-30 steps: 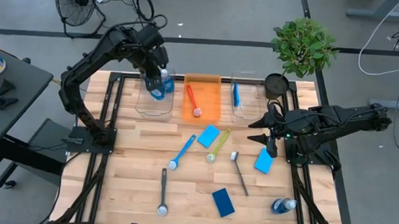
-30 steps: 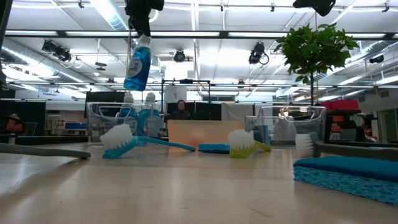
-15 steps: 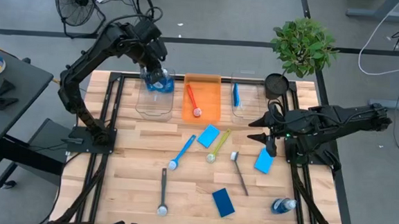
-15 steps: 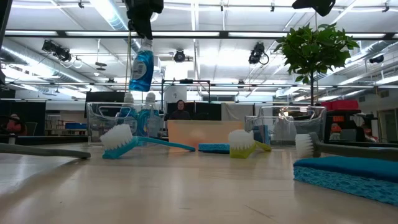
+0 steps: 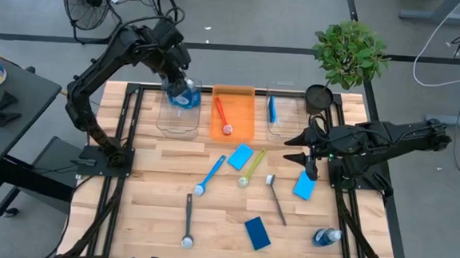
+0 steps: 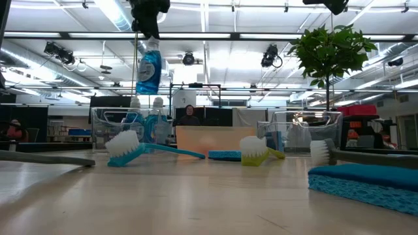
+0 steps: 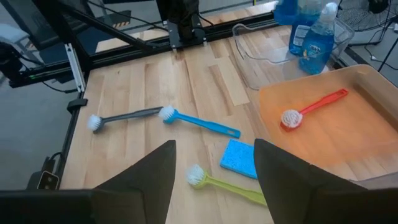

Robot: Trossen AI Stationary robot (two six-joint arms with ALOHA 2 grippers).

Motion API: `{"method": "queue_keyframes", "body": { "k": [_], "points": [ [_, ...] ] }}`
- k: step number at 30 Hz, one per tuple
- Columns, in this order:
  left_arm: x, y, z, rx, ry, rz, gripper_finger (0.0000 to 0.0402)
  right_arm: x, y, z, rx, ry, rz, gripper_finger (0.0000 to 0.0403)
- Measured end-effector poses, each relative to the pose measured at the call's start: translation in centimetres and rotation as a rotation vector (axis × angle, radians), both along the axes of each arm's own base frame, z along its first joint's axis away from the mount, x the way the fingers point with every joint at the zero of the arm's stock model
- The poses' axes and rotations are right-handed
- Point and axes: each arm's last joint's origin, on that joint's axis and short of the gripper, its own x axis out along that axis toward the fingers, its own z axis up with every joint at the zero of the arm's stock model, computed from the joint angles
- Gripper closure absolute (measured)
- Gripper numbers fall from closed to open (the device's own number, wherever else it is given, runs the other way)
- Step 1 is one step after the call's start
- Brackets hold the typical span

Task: Pick & Place Kitchen Sink Supplies
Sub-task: Put the dish soap into the left transparent bin

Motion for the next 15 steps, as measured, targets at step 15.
{"method": "queue_keyframes", "body": {
  "k": [15],
  "points": [
    [-5.7,-6.0,5.0,0.114,-0.197,0.027,0.0281,0.0,-0.1,0.0,-0.012,-0.007,-0.022,0.0185]
  ]
}}
